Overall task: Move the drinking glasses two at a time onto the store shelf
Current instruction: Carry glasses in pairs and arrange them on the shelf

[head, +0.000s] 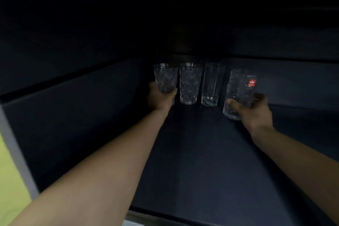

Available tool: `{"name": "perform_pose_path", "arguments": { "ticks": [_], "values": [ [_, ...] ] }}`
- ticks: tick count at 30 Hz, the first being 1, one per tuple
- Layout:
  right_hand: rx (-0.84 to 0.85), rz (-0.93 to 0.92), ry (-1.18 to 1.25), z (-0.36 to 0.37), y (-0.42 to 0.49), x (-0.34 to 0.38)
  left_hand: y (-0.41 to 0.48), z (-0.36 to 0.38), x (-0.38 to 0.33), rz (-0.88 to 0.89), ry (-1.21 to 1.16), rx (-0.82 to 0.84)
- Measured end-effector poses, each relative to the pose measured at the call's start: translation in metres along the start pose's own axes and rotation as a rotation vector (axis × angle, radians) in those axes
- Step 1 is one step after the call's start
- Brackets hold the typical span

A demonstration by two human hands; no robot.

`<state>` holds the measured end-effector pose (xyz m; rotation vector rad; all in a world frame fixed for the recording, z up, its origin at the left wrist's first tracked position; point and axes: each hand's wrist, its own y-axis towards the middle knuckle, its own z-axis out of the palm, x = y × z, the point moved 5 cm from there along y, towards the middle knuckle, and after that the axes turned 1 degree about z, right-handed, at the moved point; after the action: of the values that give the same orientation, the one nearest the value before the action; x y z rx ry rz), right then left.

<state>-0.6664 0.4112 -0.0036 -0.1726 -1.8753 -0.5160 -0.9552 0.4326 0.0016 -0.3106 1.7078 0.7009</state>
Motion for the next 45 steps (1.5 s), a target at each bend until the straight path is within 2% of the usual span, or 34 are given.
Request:
{"name": "perform_pose_path", "arguments": {
  "ticks": [13, 24, 32, 45],
  "values": [
    [0.018, -0.064, -0.067, 0.011, 0.014, 0.007, 0.019, 0.010, 0.002, 0.010, 0.053, 0.007],
    [-0.004, -0.002, -0.079, 0.014, 0.024, 0.005, 0.031, 0.018, 0.009, -0.010, 0.108, -0.007],
    [-0.009, -0.023, -0.125, 0.017, 0.028, 0.001, 0.029, 0.016, 0.007, -0.001, 0.048, -0.006],
    [-0.023, -0.024, -0.194, 0.016, 0.030, -0.003, 0.035, 0.020, 0.014, 0.010, 0.105, 0.041]
  ]
}}
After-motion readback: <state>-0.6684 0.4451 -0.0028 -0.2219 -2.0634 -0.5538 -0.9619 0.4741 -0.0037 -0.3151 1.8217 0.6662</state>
